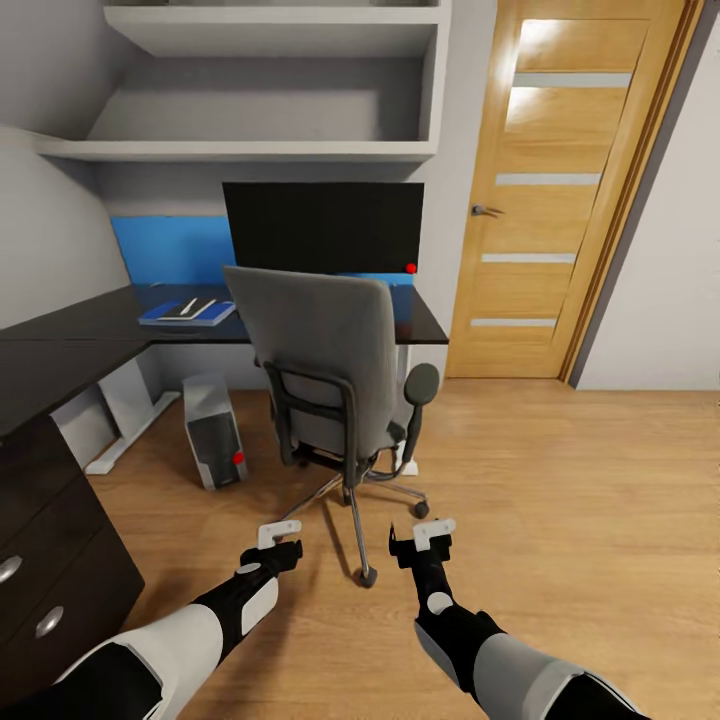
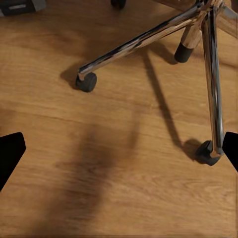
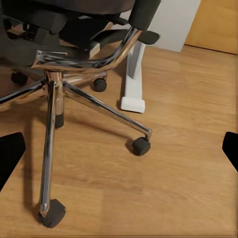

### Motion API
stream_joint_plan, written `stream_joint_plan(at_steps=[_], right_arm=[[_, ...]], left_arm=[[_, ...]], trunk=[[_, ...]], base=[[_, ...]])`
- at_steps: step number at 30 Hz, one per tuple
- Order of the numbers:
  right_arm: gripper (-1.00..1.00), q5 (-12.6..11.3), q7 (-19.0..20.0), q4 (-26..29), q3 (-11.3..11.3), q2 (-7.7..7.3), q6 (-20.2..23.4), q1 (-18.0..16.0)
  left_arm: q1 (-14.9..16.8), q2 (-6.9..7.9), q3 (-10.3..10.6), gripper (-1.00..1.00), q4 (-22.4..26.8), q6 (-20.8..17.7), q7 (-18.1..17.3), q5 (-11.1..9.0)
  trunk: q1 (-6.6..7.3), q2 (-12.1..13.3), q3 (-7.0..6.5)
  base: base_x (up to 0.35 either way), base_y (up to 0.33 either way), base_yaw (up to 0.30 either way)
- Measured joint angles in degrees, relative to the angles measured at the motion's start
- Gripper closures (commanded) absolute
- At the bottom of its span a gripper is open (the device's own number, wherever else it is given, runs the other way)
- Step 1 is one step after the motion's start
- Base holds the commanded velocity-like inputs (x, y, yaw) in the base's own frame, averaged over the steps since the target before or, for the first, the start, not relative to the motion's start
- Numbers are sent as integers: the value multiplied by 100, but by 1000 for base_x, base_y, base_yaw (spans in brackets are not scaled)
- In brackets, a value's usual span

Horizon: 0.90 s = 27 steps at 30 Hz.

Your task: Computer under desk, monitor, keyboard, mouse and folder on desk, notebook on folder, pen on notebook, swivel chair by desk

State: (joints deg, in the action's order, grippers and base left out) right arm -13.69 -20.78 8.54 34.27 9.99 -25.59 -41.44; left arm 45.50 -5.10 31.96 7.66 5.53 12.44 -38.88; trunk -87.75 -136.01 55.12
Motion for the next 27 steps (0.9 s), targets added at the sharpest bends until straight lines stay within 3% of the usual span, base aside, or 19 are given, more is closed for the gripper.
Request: stream_joint_plan(at_steps=[9,23,27], right_arm=[[-100,-78,-9,12,-46,0,-25,0],[-100,-77,-7,-7,-48,0,-36,0],[-100,-121,-12,-155,-67,-1,-45,13]], left_arm=[[0,-8,8,-100,9,-23,37,16],[0,-14,-4,-100,0,-27,40,-2],[3,-167,-13,-100,-441,-10,40,-15]], trunk=[[198,361,-162],[504,923,-413],[593,1083,-484]], base=[[-17,0,0],[-293,0,0],[-54,0,0]])
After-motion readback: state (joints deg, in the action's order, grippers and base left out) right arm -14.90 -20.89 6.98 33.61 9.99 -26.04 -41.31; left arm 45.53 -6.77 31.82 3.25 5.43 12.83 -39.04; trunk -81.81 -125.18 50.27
